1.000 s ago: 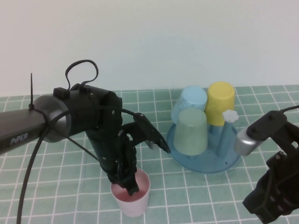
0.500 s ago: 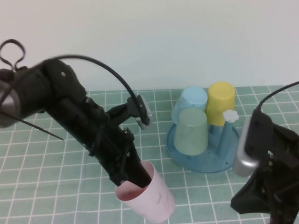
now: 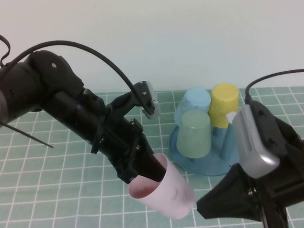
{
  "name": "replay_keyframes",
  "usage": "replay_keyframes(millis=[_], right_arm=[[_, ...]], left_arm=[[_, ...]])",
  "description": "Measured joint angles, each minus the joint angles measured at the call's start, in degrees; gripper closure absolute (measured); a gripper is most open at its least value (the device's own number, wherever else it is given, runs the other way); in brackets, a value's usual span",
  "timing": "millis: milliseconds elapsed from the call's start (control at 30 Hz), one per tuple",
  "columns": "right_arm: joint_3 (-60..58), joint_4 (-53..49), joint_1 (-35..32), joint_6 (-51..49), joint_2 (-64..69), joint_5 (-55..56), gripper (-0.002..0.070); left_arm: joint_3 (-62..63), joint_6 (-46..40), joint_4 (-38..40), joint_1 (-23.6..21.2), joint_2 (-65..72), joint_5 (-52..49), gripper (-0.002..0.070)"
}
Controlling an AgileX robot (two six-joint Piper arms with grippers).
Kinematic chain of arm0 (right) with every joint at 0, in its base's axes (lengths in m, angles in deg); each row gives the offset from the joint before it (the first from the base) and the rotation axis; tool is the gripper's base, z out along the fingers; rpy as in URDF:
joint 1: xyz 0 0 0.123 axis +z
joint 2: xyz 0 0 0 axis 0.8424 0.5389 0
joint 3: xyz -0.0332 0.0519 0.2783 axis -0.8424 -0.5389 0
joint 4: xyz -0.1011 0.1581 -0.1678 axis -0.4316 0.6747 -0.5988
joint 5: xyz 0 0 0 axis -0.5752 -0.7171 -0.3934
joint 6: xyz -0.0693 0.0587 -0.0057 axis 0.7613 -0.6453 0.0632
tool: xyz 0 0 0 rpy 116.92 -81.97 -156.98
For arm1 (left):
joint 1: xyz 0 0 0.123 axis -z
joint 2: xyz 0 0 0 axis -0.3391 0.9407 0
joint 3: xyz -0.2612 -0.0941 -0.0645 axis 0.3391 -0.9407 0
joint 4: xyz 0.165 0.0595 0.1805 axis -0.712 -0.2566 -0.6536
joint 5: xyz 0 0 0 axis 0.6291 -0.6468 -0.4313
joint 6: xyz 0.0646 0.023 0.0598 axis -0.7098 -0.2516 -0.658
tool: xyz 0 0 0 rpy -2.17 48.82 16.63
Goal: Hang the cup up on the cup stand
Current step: Adjust the cup with two arms
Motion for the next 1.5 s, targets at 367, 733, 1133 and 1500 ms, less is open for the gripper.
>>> replay_keyframes(millis=[367,733,1133,1500], right_arm=[[0.0,2.5,0.0,12.76,0.0,5.25,0.0666],[0.0,4.22,0.0,16.78,0.0,6.14,0.0102],[0.0,4.49,0.0,17.48,0.0,12.29,-0.0015],[0.0,5.3,0.0,17.13,4.36,5.54,-0.0016]], left_arm=[[0.0,3.21,-1.91,0.08,-4.09,-0.15,0.0663],[0.0,8.77,-2.02,0.08,-4.9,-0.19,0.0663],[0.0,9.96,-1.08,3.79,-7.48,-0.41,0.0663],[0.0,9.99,-1.32,4.06,-7.74,-0.41,0.0663]])
